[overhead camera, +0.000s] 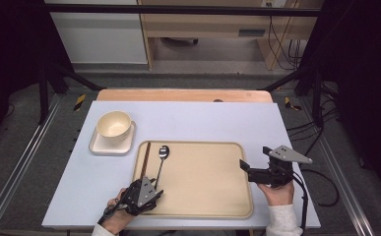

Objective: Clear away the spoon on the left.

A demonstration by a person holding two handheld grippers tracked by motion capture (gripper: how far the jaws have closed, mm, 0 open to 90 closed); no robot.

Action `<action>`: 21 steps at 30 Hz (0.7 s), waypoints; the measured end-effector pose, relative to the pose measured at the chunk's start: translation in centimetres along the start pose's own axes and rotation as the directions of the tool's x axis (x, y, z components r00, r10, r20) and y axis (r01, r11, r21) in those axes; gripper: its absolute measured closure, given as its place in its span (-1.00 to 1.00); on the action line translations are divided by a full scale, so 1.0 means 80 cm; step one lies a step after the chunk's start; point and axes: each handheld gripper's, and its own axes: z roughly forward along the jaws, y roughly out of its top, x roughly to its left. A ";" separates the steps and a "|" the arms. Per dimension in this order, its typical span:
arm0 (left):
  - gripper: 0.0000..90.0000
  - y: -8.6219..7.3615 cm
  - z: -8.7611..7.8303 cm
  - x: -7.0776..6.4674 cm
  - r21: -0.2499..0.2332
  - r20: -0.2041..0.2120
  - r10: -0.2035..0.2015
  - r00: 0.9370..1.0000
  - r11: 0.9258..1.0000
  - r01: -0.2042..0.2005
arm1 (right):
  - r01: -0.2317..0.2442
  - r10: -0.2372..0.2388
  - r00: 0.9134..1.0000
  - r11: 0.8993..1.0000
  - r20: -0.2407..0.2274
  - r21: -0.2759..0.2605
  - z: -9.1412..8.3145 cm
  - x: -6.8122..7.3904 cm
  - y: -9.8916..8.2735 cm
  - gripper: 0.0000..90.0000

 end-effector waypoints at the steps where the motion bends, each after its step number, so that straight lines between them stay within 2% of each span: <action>1: 0.13 0.000 -0.001 0.001 0.003 0.006 -0.002 1.000 1.000 0.002 | 0.003 -0.003 1.000 1.000 0.000 -0.002 0.000 0.000 0.000 -0.92; 4: 0.10 0.002 -0.005 0.003 -0.011 0.018 -0.020 1.000 1.000 0.020 | 0.003 -0.003 1.000 1.000 0.000 -0.002 0.000 0.000 0.000 -0.92; 9: 0.02 0.004 -0.015 0.014 -0.049 0.029 -0.072 0.997 0.996 0.073 | 0.000 0.000 1.000 1.000 0.003 0.000 0.001 0.000 0.000 -0.92; 12: -0.02 0.004 -0.022 0.022 -0.082 0.036 -0.118 0.992 0.989 0.121 | 0.000 0.000 1.000 1.000 0.002 0.001 0.001 0.000 0.000 -0.92; 15: -0.08 0.005 -0.028 0.031 -0.099 0.035 -0.149 0.988 0.983 0.151 | -0.001 0.001 1.000 1.000 0.001 0.001 0.001 0.000 0.000 -0.92; 18: -0.13 0.005 -0.035 0.040 -0.122 0.021 -0.179 0.984 0.976 0.180 | -0.001 0.001 1.000 1.000 0.001 0.000 0.001 0.000 0.000 -0.92; 20: -0.15 0.004 -0.039 0.046 -0.128 0.007 -0.186 0.982 0.974 0.186 | -0.001 0.001 1.000 1.000 0.000 0.001 0.000 -0.001 0.000 -0.92; 21: -0.16 0.003 -0.040 0.048 -0.140 0.003 -0.206 0.979 0.969 0.204 | -0.001 0.001 1.000 1.000 -0.001 0.000 0.000 -0.001 0.000 -0.92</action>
